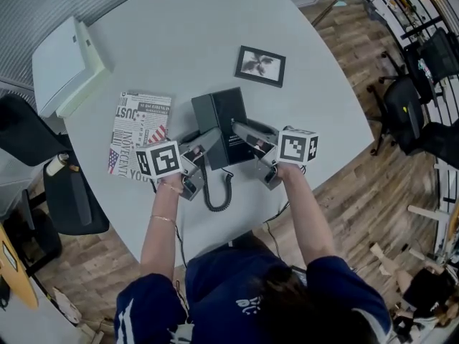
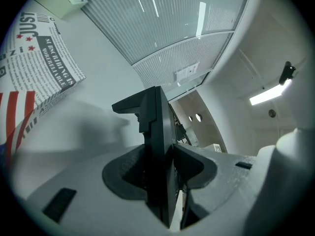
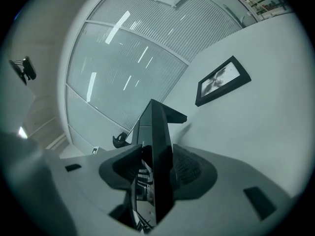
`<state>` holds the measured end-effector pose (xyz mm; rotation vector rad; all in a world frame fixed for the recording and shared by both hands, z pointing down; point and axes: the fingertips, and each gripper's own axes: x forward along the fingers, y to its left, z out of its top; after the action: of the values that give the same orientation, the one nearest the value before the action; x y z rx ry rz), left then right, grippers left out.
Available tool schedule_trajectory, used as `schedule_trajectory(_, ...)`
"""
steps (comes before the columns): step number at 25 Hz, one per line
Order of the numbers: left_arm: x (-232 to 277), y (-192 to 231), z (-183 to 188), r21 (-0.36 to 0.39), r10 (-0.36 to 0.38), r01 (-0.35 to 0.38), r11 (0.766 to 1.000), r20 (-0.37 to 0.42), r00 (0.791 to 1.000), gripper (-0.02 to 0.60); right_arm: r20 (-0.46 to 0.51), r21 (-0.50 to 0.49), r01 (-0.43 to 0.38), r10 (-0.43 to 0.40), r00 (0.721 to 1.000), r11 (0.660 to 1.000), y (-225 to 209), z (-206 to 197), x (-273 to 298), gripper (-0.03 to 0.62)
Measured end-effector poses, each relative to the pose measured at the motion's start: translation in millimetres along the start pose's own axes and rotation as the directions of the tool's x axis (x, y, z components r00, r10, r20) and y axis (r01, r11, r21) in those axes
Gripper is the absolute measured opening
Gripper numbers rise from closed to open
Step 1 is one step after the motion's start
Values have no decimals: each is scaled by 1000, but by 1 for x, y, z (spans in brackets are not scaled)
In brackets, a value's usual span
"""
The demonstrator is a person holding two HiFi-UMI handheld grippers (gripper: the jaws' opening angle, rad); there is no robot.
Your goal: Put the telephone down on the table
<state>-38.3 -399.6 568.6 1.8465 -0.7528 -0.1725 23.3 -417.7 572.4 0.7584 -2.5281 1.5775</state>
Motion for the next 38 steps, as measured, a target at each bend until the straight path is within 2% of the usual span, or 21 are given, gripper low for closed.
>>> schedule_trajectory(11,10,27,4,-16,22,-22,1000,-2,1000,172,-29,19,14,-13,999,1000,-23,-1,19,206)
schedule_trajectory(17,12,34,-2,9,39,-38,999,-27,999,172,-43,-19,45,-46,998,999,-38,-7,18,209)
schedule_trajectory(25,12,37,-3,45,61,-59,997,-39,997,172,-50,-42,49,-51,997,998,-35,-8,20,210)
schedule_trajectory(28,10,38,-4,75,116,-114,991,-18,993,178,-35,-64,61,-63,997,996,-31,-10,21,224)
schedule_trajectory(31,5,43,-2,130,239,-240,962,21,971,221,-42,-105,92,-97,994,990,-27,-15,20,290)
schedule_trajectory(34,-8,42,6,172,351,-369,914,125,928,238,-17,-160,141,-146,989,977,-21,-13,14,308)
schedule_trajectory(36,-20,39,8,172,388,-419,892,187,902,238,16,-192,159,-159,987,968,-13,-10,6,318)
schedule_trajectory(38,-29,32,6,181,403,-442,878,217,889,239,57,-227,174,-165,985,958,-2,-4,-4,319)
